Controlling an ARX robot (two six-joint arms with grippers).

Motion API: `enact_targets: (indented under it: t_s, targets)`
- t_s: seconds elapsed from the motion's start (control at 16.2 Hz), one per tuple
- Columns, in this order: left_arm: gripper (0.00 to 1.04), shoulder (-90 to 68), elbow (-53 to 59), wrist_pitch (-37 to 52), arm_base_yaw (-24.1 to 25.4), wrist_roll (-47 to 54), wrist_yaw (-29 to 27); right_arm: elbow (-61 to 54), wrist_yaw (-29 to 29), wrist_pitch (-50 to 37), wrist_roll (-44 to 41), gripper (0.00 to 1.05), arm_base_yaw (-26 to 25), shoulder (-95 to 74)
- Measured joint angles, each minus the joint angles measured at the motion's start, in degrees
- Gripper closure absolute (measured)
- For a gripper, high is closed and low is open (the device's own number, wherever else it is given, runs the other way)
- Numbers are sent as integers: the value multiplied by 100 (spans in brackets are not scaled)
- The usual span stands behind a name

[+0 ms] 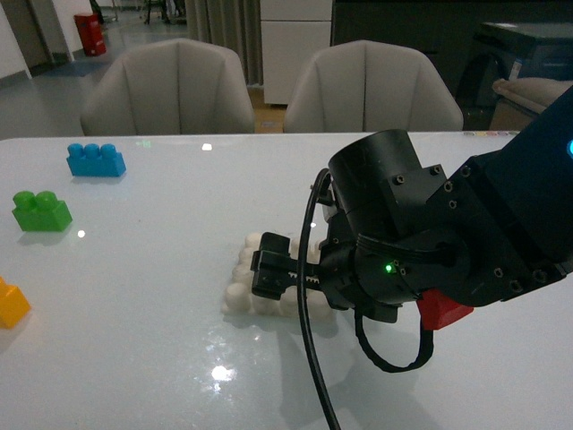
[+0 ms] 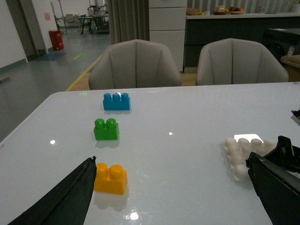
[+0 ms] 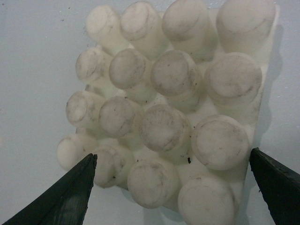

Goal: Insert yellow block into base center

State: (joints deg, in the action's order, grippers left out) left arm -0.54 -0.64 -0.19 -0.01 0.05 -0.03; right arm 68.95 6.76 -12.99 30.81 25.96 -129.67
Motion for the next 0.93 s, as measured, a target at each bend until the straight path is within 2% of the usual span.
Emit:
enact_targets:
  t_s: [0.56, 0.74, 0.93]
  targets:
    - [7, 0, 0, 0, 0, -2, 0, -7, 164, -17, 175, 6, 195, 37]
    - [7, 0, 0, -2, 0, -2, 0, -702, 267, -267, 227, 6, -103, 481]
    - [7, 0, 0, 0, 0, -2, 0, -1580, 168, -660, 398, 6, -990, 1261]
